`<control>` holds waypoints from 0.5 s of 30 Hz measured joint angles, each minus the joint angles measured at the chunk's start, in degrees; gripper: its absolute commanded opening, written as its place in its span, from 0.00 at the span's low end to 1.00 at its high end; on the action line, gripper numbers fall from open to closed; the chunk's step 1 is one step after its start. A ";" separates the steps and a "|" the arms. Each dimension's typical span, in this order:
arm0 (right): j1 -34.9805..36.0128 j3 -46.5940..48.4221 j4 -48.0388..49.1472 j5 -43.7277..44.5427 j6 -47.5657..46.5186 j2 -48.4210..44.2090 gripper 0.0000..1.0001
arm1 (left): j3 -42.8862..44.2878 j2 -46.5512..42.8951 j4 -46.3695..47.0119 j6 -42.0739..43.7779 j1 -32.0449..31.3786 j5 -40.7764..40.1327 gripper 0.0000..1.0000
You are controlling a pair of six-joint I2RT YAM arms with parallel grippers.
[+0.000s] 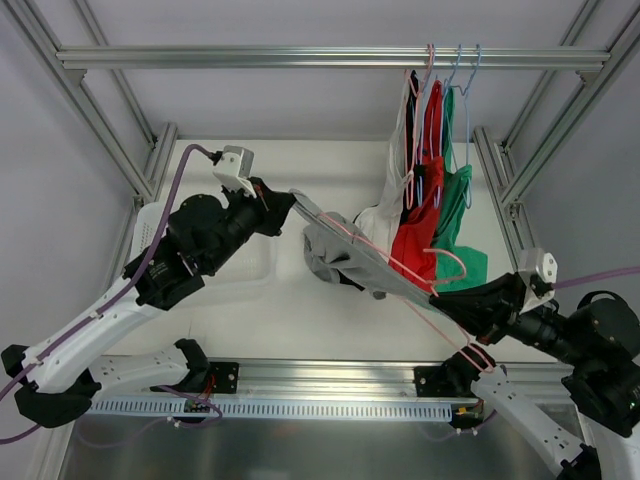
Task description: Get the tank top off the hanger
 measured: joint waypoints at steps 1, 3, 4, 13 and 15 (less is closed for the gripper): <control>0.00 -0.20 0.94 -1.40 -0.15 -0.79 0.00 | 0.02 -0.44 -0.31 0.02 -0.04 1.73 0.00; 0.02 -0.72 3.58 -2.56 -0.11 -1.68 0.00 | -0.11 -1.38 -0.72 0.20 0.02 7.34 0.00; 0.00 -1.09 5.01 -2.38 0.07 -1.90 0.00 | -0.39 -1.90 -0.68 0.42 0.02 10.67 0.00; 0.02 -16.26 43.82 10.54 9.35 -1.60 0.00 | -15.52 -8.57 7.67 2.34 -0.81 44.85 0.00; 0.02 -19.52 58.05 11.89 12.55 2.51 0.00 | -20.39 -8.28 9.94 1.97 -1.22 47.47 0.00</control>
